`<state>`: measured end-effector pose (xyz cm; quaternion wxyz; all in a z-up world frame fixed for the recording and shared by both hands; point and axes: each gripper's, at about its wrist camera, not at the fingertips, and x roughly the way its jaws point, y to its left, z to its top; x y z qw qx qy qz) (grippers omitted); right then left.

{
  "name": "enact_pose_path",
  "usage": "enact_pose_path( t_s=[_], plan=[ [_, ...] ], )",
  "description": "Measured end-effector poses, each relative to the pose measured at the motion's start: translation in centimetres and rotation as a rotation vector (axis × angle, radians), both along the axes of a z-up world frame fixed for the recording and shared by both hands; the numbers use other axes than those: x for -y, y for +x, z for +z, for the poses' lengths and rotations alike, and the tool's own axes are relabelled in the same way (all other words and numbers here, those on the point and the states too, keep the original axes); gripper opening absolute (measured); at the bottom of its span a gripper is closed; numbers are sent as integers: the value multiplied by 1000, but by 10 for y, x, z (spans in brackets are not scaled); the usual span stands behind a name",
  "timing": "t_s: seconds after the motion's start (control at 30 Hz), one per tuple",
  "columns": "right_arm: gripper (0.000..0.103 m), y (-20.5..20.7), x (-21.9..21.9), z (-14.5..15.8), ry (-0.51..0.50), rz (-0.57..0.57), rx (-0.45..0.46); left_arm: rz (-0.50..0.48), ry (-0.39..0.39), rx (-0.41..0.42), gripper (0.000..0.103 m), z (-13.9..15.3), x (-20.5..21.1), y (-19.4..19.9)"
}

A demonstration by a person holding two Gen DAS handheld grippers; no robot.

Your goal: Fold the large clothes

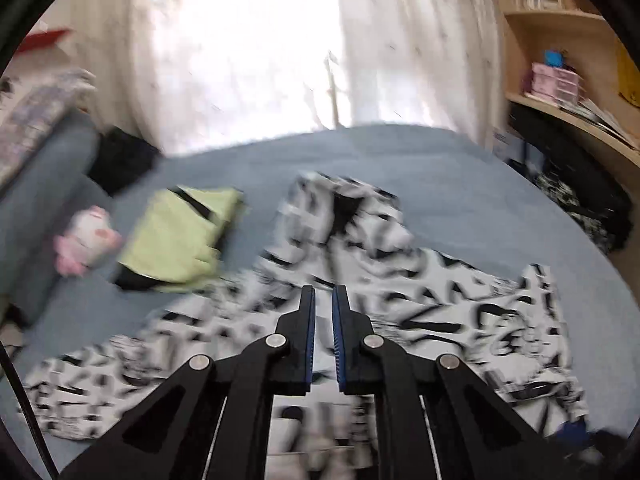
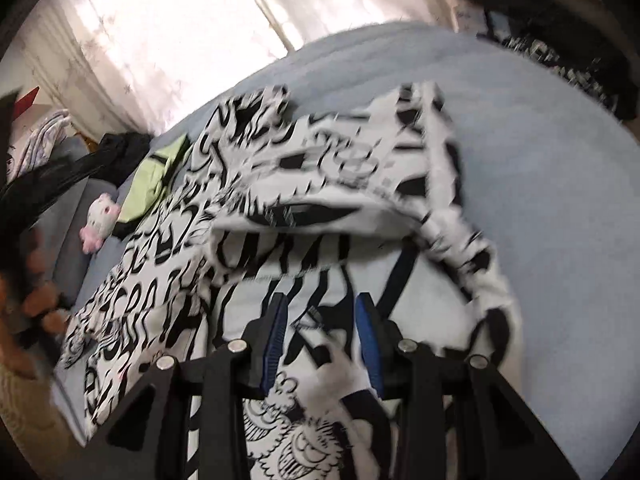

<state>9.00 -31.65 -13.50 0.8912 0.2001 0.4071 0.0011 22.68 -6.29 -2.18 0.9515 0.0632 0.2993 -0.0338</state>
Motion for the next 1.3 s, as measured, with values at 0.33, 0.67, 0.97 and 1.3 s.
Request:
enact_pose_path(
  t_s=[0.33,0.67,0.97,1.3],
  plan=[
    [35,2,17,-4,48,-10,-36,-33,-225,-307,55,-86,-47,38],
    [36,5,21,-8,55,-11,-41,-85,-183,-433,68,-144,4,88],
    [36,5,30,-13,64,-34,-42,-123,-146,-501,15,-145,42,93],
    [36,4,29,9,0,-47,7,12,-196,-183,14,-43,-19,49]
  ],
)
